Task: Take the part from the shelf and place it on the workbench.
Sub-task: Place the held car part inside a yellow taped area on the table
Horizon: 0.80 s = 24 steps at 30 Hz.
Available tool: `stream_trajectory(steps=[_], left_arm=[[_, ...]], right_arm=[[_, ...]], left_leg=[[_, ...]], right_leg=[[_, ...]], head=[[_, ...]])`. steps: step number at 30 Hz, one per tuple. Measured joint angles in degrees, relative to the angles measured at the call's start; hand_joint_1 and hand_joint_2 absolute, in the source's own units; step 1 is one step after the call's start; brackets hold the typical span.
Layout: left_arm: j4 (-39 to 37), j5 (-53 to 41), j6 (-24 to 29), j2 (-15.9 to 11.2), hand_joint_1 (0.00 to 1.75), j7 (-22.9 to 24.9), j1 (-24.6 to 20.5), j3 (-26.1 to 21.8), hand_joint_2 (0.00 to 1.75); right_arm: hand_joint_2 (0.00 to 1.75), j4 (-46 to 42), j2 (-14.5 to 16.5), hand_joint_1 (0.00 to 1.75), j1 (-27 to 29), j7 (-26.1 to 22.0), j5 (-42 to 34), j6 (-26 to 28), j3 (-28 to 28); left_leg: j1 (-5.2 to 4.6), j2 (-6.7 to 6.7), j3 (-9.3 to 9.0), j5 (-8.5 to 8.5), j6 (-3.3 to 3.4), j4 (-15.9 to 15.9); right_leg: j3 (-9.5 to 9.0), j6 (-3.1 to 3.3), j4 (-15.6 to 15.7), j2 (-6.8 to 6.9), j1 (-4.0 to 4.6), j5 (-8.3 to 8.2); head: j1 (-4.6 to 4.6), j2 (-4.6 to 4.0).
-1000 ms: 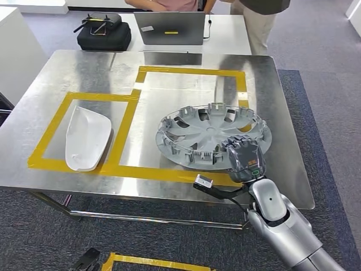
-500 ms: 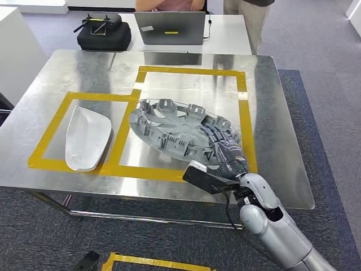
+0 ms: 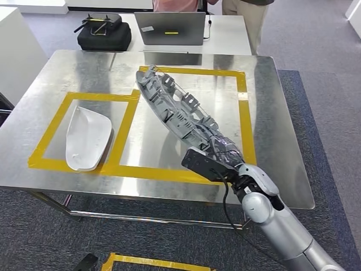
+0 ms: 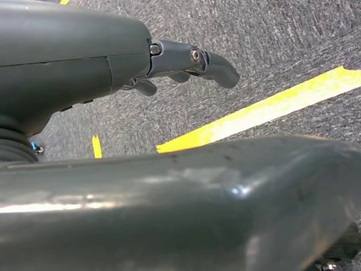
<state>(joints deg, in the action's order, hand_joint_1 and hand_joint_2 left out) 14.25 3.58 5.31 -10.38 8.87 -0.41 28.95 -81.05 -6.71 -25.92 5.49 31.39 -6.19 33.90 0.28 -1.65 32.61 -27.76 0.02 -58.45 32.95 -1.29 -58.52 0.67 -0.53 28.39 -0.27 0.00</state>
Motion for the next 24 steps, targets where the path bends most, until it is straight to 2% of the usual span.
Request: stream_trajectory(steps=[4, 8, 11, 15, 20, 22, 24], left_arm=[[0.07, -0.04, -0.01, 0.00, 0.00, 0.25, 0.06, -0.56, 0.00], [0.80, -0.81, -0.17, -0.05, 0.00, 1.29, 0.48, -1.16, 0.00], [2.37, -2.05, -0.46, -0.12, 0.00, 2.20, 1.51, -2.49, 0.00], [6.74, -4.59, -0.67, -0.25, 0.00, 4.80, 4.30, -4.97, 0.00], [14.23, -9.97, -2.01, -0.43, 0.00, 8.45, 8.37, -8.81, 0.00], [16.59, -12.40, -2.93, -0.35, 0.00, 9.01, 9.56, -10.65, 0.00], [18.24, -14.20, -3.63, -0.19, 0.00, 9.14, 10.34, -12.43, 0.00]], right_arm=[[0.00, -0.11, 0.00, 0.00, -0.28, 1.22, -1.42, -1.17, -0.04], [0.00, 0.03, -0.08, 0.00, -2.34, 5.21, -3.47, -3.87, 0.50], [0.00, 0.43, -0.48, 0.00, -4.74, 8.39, 1.55, -3.15, 2.09], [0.00, 1.24, -1.57, 0.00, -7.67, 12.49, 16.59, -1.61, 5.47], [0.00, 1.61, -3.76, 0.00, -9.91, 17.38, 44.24, 1.48, 10.24], [0.00, 1.51, -5.29, 0.00, -10.78, 21.22, 53.55, 3.07, 12.63], [0.87, 1.42, -7.45, 0.00, -12.65, 24.98, 57.65, 4.43, 16.24]], left_leg=[[0.00, 0.00, 0.00, 0.00, 0.00, 0.00], [0.00, -0.02, -0.02, 0.01, 0.00, 0.01], [0.00, -0.03, -0.02, 0.03, 0.00, 0.00], [-0.01, -0.03, 0.00, 0.04, 0.00, 0.00], [-0.04, -0.02, 0.03, 0.03, 0.00, -0.03], [-0.06, -0.01, 0.07, 0.02, 0.01, -0.03], [-0.08, -0.02, 0.09, 0.02, 0.01, -0.03]], right_leg=[[0.00, 0.00, 0.00, -0.01, 0.00, 0.00], [0.01, 0.00, 0.00, -0.05, 0.00, -0.02], [0.01, 0.01, 0.00, -0.05, 0.00, -0.05], [0.02, 0.02, 0.00, -0.04, -0.01, -0.06], [0.04, 0.02, 0.00, -0.01, -0.03, -0.06], [0.07, 0.02, 0.00, 0.00, -0.06, -0.06], [0.10, 0.02, 0.01, -0.03, -0.07, -0.06]], head=[[0.00, 0.00], [0.01, 0.00], [-0.01, 0.00], [0.00, 0.00], [0.00, 0.00], [-0.01, 0.00], [-0.01, 0.00]])
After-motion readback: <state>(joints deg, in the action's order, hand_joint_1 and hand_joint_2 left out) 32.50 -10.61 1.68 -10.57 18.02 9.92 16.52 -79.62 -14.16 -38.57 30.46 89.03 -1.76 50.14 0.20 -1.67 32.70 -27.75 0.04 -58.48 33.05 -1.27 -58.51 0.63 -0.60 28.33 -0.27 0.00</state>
